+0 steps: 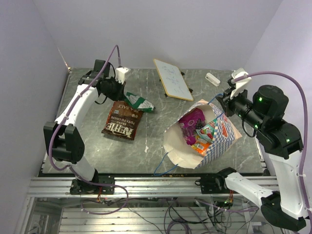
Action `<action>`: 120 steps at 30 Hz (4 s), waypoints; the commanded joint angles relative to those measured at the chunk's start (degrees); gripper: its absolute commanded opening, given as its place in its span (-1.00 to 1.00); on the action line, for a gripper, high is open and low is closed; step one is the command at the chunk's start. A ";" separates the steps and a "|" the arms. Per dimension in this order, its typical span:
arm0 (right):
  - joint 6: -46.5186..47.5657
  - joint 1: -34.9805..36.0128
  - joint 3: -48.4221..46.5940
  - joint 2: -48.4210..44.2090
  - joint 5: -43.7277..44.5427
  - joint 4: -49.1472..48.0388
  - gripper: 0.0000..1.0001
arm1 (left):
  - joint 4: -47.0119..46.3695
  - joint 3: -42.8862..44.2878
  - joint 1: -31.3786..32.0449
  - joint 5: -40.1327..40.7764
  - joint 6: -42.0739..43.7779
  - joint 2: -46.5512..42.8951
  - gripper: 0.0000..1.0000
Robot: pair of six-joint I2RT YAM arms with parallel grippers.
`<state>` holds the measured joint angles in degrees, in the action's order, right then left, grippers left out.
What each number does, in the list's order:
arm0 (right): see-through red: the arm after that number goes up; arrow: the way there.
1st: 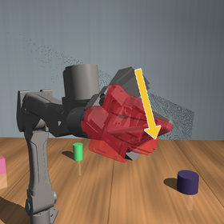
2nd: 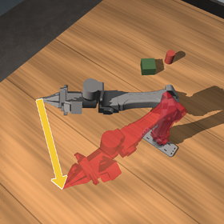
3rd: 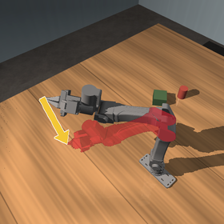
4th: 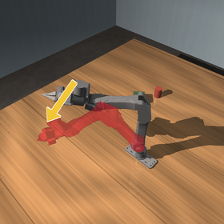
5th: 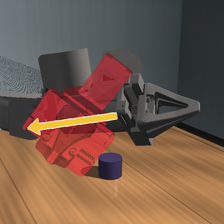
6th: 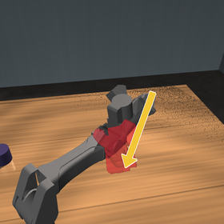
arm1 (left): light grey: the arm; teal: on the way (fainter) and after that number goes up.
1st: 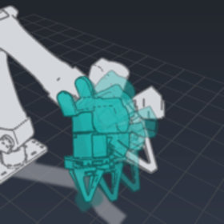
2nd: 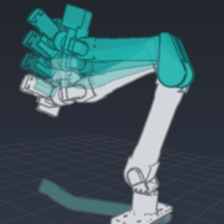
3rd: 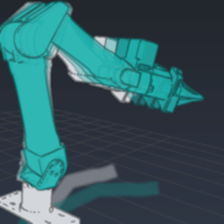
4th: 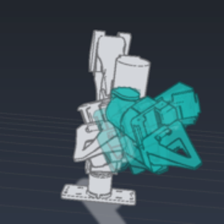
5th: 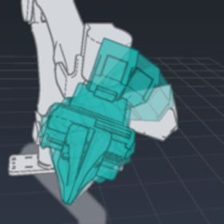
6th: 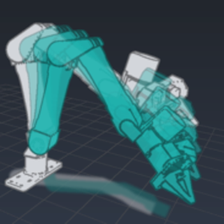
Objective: Take the snacks out of the paper bag
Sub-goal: Place the snack at the center of the board.
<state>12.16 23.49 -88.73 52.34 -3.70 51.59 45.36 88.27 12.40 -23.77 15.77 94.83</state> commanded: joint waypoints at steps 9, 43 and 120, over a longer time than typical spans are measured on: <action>2.53 0.07 -0.45 1.68 -2.75 -3.37 -1.00 | -13.10 -15.32 -7.01 17.36 -9.28 -11.67 -0.86; 1.32 0.08 3.48 -1.08 -2.85 -6.40 -1.00 | -3.97 -13.41 2.07 30.35 -30.70 -16.31 0.97; -4.79 0.09 3.63 -4.42 -2.32 -5.92 -1.00 | -11.97 3.14 2.47 27.37 -51.04 16.40 -0.51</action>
<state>8.27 23.49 -84.82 48.99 -6.24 47.94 31.11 92.64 15.92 4.56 -33.30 114.37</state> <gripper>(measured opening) 0.004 0.113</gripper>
